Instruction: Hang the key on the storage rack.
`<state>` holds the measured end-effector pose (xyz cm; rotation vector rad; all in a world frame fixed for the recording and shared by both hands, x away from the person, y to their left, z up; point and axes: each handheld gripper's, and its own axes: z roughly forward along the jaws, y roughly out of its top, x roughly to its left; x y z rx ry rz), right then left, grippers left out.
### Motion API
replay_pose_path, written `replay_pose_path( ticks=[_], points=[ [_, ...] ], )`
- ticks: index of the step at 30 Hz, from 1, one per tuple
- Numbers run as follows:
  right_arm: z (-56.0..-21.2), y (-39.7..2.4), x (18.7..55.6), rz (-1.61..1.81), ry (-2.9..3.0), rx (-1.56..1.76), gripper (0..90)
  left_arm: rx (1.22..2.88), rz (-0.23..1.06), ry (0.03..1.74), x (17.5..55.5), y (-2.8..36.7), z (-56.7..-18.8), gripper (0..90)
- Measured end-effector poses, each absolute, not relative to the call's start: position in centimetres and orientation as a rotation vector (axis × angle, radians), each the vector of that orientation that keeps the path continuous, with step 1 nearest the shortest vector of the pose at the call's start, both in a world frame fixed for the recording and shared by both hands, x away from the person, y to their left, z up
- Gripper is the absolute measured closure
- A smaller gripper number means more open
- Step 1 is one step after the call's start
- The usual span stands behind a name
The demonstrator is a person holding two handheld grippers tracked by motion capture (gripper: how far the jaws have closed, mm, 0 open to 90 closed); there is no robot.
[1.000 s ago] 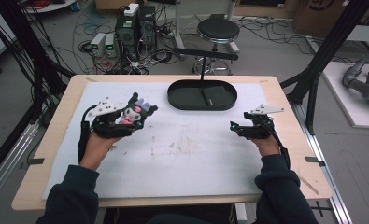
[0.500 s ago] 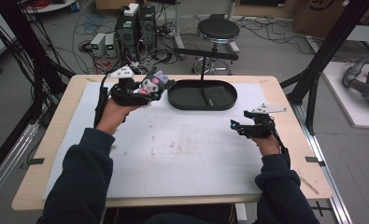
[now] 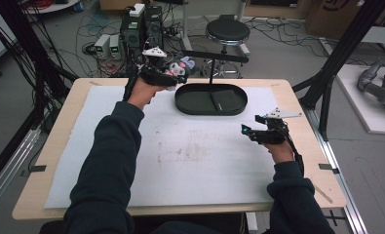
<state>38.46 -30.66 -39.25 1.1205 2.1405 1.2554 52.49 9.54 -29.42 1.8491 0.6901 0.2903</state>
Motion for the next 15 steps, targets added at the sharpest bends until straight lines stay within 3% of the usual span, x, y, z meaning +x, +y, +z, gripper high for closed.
replay_pose_path(
  ticks=[15],
  points=[
    [-38.9, -30.9, 37.8, 1.289, 2.133, 1.114, 25.3, 1.853, 0.311, 0.750, 57.2, 8.9, -29.0, 38.2]
  ],
)
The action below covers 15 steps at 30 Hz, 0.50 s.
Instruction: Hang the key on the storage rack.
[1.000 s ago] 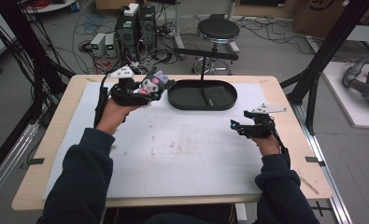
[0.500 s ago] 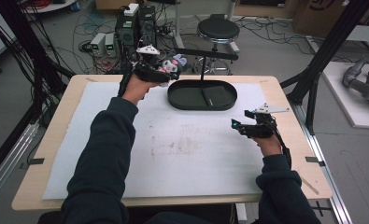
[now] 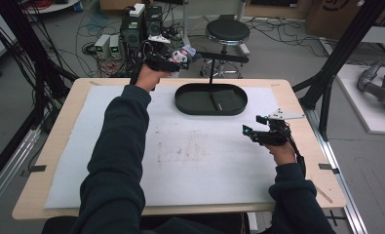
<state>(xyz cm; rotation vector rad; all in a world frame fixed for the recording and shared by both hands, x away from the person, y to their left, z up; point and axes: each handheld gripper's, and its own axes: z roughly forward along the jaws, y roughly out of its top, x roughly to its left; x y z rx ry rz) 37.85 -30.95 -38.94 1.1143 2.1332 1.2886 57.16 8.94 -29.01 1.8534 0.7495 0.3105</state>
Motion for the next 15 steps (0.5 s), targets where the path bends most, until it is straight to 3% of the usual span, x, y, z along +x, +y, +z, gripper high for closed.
replay_pose_path(
  ticks=[15],
  points=[
    [-39.1, -31.2, 38.0, 1.292, 2.134, 1.123, 25.3, 1.822, 0.465, 0.977, 58.2, 9.8, -30.1, 37.9]
  ],
)
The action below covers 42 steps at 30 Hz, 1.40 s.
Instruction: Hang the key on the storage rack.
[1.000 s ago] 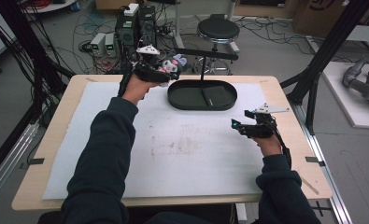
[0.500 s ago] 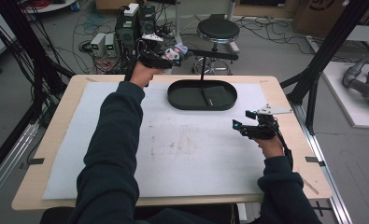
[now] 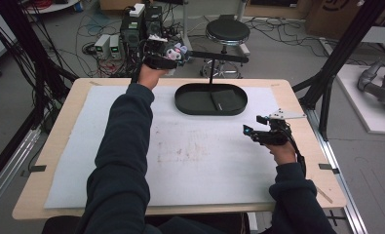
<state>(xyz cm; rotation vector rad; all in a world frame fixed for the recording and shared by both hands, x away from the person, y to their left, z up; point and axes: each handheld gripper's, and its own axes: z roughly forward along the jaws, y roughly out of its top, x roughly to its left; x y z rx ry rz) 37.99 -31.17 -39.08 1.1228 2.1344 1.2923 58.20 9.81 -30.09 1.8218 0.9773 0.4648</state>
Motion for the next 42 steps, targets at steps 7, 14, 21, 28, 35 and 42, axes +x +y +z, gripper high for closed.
replay_pose_path(
  ticks=[7, 14, 21, 28, 35, 42],
  points=[
    [-39.1, -31.2, 37.9, 1.292, 2.137, 1.124, 25.3, 1.884, 0.531, 1.072, 58.0, 9.8, -31.8, 37.9],
    [-39.1, -31.1, 37.8, 1.288, 2.137, 1.119, 25.3, 1.934, 0.577, 1.106, 57.6, 8.9, -33.2, 35.8],
    [-39.0, -31.1, 37.7, 1.292, 2.132, 1.112, 25.3, 1.946, 0.594, 1.143, 57.2, 8.7, -34.6, 16.0],
    [-39.0, -31.0, 37.6, 1.292, 2.136, 1.098, 25.3, 1.883, 0.563, 1.133, 55.6, 10.5, -35.1, 15.9],
    [-39.2, -30.9, 37.7, 1.282, 2.150, 1.089, 25.2, 1.759, 0.487, 1.072, 52.0, 13.4, -35.2, 16.0],
    [-39.6, -30.7, 37.5, 1.245, 2.186, 1.042, 22.1, 1.703, 0.508, 0.984, 47.4, 17.0, -35.2, 16.1]
  ],
)
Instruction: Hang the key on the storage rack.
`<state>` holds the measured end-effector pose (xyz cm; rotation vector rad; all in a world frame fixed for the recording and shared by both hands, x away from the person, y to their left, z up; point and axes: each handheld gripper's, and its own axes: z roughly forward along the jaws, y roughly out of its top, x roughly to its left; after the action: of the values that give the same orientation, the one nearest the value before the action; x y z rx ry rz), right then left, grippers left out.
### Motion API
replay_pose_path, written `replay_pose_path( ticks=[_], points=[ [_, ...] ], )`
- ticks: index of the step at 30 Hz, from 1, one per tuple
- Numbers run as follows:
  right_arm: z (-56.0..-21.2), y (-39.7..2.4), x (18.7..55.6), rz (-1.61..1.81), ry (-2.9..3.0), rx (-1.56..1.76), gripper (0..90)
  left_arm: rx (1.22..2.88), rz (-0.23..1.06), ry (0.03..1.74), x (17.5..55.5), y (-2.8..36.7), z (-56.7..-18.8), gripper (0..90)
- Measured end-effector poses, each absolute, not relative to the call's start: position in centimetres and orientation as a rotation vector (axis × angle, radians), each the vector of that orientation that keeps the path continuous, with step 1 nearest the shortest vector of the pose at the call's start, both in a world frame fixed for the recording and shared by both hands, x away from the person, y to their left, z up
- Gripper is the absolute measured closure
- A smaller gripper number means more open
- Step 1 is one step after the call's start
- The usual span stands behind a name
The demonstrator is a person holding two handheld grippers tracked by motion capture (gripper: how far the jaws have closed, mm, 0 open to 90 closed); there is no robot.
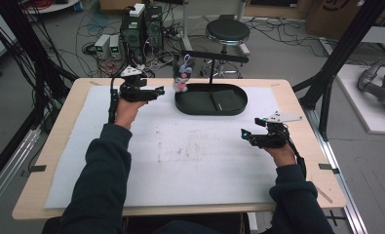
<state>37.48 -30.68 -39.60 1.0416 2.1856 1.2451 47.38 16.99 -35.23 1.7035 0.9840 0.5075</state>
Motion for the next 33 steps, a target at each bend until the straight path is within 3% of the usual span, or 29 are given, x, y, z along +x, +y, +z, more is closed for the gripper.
replay_pose_path(
  ticks=[16, 33],
  points=[
    [-40.2, -30.6, 37.4, 1.145, 2.197, 1.046, 21.8, 1.605, 0.664, 0.891, 38.1, 22.6, -36.7, 16.1],
    [-40.1, -30.3, 37.0, 1.135, 2.196, 1.040, 21.8, 1.611, 0.659, 0.923, 35.4, 23.2, -39.9, 16.2]
  ],
)
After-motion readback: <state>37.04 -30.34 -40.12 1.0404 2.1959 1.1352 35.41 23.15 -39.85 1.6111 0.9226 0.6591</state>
